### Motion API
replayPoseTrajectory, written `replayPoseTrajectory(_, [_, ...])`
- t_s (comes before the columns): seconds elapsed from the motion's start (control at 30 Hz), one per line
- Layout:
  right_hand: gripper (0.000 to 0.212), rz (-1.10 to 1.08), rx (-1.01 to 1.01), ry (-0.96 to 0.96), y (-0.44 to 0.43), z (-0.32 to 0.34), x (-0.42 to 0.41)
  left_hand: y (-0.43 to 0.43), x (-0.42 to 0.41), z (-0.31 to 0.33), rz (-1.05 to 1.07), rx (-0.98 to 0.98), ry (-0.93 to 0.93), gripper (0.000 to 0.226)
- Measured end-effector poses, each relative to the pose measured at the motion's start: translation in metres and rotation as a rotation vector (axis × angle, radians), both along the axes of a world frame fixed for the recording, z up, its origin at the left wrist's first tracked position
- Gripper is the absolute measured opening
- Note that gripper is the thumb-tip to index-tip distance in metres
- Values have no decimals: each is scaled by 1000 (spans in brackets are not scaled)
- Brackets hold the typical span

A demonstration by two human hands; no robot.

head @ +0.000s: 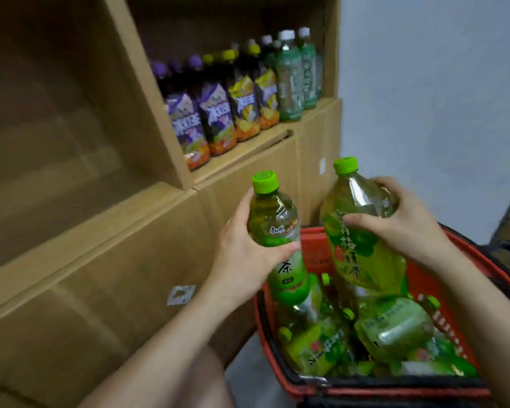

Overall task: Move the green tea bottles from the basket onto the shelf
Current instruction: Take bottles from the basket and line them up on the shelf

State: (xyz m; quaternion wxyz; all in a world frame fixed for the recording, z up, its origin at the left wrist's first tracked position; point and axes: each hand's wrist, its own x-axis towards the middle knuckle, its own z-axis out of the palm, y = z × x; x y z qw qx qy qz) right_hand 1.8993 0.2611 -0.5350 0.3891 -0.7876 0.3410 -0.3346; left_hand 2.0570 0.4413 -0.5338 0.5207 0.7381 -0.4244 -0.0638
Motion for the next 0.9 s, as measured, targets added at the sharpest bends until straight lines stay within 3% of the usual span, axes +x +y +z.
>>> replayPoseTrajectory(0.07, [80, 86, -3, -89, 30, 31, 16, 39, 13, 37, 102, -119, 1, 93])
replayPoseTrajectory(0.17, [69, 248, 29, -260, 73, 80, 58, 105, 34, 90, 254, -252, -48, 95])
replayPoseTrajectory(0.23, [72, 330, 34, -343, 102, 104, 89, 144, 50, 117, 339, -280, -98, 87])
replayPoseTrajectory(0.33, [52, 434, 97, -430, 152, 129, 138, 188, 74, 142, 468, -318, -149, 81])
replayPoseTrajectory(0.4, [62, 486, 120, -454, 184, 139, 169, 210, 91, 149, 544, -332, -180, 82])
replayPoseTrajectory(0.47, [74, 492, 132, -456, 212, 144, 197, 229, 108, 153, 598, -322, -206, 84])
replayPoseTrajectory(0.57, [65, 515, 201, -440, 247, 144, 240, 253, 134, 152, 675, -282, -239, 89])
replayPoseTrajectory(0.67, [77, 502, 257, -347, 274, 135, 277, 271, 159, 145, 739, -247, -272, 91])
replayPoseTrajectory(0.9, [63, 482, 240, -134, 320, 113, 335, 305, 204, 126, 895, -128, -226, 97])
